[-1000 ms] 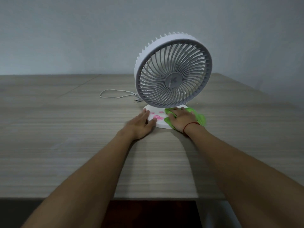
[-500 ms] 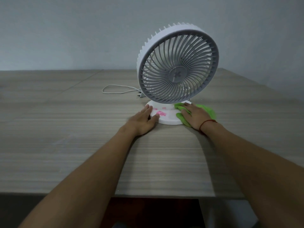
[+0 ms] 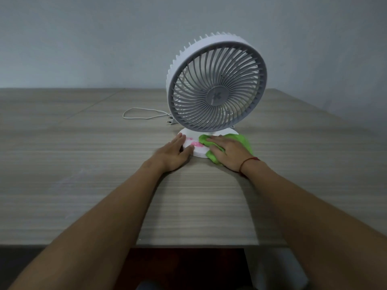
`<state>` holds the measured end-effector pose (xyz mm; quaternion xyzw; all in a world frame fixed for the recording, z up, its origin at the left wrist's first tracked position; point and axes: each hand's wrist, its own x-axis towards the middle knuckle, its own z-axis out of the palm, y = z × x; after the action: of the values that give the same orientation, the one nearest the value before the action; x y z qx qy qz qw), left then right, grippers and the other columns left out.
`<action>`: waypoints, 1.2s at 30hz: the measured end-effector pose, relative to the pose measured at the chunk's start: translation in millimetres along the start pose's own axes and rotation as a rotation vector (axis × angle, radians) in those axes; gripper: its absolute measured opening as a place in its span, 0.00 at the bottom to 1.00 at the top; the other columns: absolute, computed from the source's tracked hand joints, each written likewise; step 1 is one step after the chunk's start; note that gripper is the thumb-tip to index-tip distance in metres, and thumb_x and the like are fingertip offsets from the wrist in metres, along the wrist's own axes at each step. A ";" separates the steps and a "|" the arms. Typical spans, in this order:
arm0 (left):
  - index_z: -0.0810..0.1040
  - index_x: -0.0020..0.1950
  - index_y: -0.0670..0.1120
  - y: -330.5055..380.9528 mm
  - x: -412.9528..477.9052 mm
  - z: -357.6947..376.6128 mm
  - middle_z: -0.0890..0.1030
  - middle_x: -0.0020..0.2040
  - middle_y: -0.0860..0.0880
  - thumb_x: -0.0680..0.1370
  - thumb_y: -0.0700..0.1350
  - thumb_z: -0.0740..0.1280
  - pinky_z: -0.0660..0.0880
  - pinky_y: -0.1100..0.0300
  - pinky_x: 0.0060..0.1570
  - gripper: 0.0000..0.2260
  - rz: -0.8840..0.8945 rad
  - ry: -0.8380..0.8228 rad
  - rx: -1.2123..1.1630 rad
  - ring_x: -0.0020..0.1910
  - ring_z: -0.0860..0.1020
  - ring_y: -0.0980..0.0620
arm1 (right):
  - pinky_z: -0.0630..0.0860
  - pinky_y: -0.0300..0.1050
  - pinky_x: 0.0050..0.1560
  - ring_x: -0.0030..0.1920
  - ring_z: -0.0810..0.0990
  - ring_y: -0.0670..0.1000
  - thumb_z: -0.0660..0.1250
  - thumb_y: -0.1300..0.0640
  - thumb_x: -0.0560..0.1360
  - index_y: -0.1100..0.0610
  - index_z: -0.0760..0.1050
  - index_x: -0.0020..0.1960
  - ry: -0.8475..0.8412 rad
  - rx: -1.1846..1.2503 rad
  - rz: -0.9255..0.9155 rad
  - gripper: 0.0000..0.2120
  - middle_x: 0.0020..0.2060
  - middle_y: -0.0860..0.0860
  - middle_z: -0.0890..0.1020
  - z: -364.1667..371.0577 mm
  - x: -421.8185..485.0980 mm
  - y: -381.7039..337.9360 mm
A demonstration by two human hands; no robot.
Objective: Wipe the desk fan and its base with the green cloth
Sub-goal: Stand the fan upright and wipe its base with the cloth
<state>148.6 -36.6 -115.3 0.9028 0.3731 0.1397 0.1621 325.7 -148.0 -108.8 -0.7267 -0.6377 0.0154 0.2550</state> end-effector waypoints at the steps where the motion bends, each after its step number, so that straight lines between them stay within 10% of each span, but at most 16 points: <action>1: 0.50 0.78 0.48 -0.4 -0.2 -0.7 0.50 0.80 0.50 0.79 0.62 0.50 0.54 0.52 0.76 0.32 0.001 -0.003 -0.001 0.78 0.55 0.49 | 0.55 0.47 0.76 0.74 0.63 0.51 0.57 0.51 0.80 0.51 0.69 0.71 -0.004 0.015 0.015 0.20 0.73 0.50 0.69 -3.7 -1.2 8.9; 7: 0.49 0.78 0.47 2.4 -0.1 -1.3 0.48 0.80 0.50 0.80 0.61 0.50 0.52 0.53 0.76 0.31 0.003 -0.008 0.005 0.78 0.53 0.49 | 0.51 0.53 0.77 0.77 0.52 0.57 0.49 0.49 0.81 0.55 0.58 0.75 -0.101 -0.079 0.354 0.24 0.78 0.53 0.56 -18.0 23.5 31.0; 15: 0.48 0.78 0.47 2.3 -0.5 -0.3 0.48 0.80 0.49 0.80 0.61 0.49 0.51 0.54 0.75 0.31 0.001 -0.009 0.006 0.78 0.52 0.49 | 0.63 0.50 0.72 0.71 0.68 0.57 0.53 0.51 0.79 0.54 0.67 0.71 -0.031 -0.119 0.192 0.21 0.71 0.55 0.70 5.9 21.4 -21.7; 36: 0.46 0.78 0.47 3.9 0.1 0.4 0.47 0.80 0.49 0.79 0.62 0.50 0.49 0.57 0.75 0.33 -0.019 -0.027 -0.037 0.78 0.50 0.51 | 0.57 0.48 0.74 0.75 0.61 0.53 0.49 0.49 0.80 0.51 0.62 0.74 -0.112 -0.061 0.128 0.23 0.75 0.51 0.64 9.3 17.9 -36.8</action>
<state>151.3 -39.2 -114.0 0.8979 0.3766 0.1331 0.1850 292.0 -125.9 -97.1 -0.7712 -0.6036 0.0528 0.1953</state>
